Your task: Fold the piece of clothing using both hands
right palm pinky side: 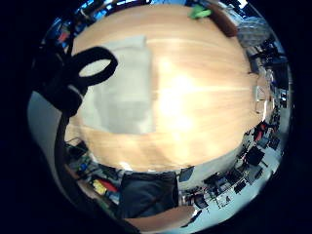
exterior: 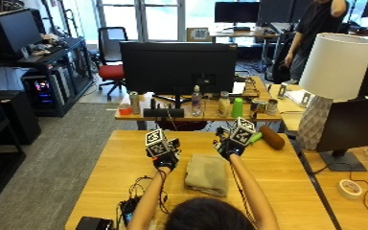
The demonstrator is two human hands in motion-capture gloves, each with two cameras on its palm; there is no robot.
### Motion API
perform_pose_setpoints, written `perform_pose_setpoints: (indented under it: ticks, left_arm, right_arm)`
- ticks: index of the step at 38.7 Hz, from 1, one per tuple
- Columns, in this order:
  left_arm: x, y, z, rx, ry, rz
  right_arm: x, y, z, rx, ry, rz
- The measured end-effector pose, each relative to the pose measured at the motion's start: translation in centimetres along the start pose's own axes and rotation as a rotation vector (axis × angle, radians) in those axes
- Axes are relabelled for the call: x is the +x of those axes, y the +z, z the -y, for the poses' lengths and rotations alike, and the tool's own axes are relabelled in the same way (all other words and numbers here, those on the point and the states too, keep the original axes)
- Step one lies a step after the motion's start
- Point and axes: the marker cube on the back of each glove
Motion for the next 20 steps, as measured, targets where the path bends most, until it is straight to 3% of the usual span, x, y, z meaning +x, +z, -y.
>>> perform_pose_setpoints:
  ticks: [3,9,14,17,20]
  left_arm:
    - [0.8,-1.9,-0.8,0.027,0.007,0.076]
    - [1.9,-0.3,0.9,-0.160,0.091,0.176]
    - [2.7,-0.6,1.3,-0.190,0.136,0.231]
    - [3.2,-2.0,0.4,-0.164,0.137,0.255]
    - [3.6,-5.0,-1.4,-0.056,0.114,0.302]
  right_arm:
    - [2.0,-3.7,0.7,0.119,-0.042,-0.064]
    - [5.4,-9.5,-1.6,0.044,-0.024,-0.089]
    - [7.7,-11.7,-1.9,0.090,0.012,-0.102]
    - [8.7,-11.9,-1.5,0.099,0.029,-0.103]
    - [9.5,-11.8,-1.2,0.090,0.048,-0.099]
